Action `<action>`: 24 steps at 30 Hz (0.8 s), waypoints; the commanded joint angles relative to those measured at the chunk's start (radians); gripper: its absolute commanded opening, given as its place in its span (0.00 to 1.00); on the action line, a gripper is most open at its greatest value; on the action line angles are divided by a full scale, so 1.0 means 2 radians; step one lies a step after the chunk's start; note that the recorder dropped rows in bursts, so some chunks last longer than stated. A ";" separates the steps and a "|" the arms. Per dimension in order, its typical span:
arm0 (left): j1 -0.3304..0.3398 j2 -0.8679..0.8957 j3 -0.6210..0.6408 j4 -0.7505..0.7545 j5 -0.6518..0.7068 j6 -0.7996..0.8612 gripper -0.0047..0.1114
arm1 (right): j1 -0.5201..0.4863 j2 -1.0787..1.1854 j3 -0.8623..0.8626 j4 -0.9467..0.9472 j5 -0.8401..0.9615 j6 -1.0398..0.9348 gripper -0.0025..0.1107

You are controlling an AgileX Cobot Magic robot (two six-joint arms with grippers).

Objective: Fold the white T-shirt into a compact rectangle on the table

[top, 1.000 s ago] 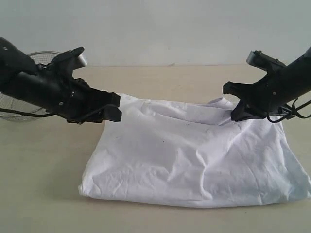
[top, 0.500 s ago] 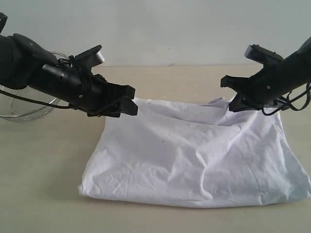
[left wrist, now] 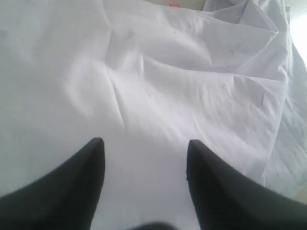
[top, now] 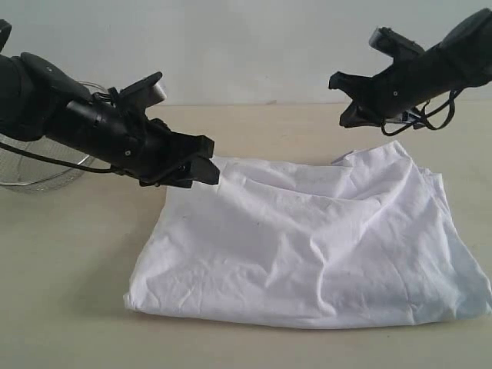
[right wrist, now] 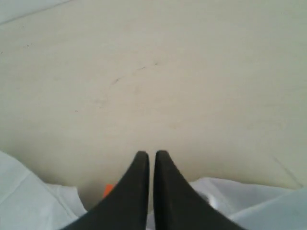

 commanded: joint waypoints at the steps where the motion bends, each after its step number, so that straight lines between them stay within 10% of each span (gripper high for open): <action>1: 0.000 0.000 -0.009 -0.005 0.018 0.013 0.46 | -0.007 -0.010 -0.010 -0.031 0.060 0.006 0.02; 24: 0.000 0.136 -0.154 -0.001 0.038 0.059 0.08 | -0.009 -0.072 0.137 -0.116 0.014 0.031 0.02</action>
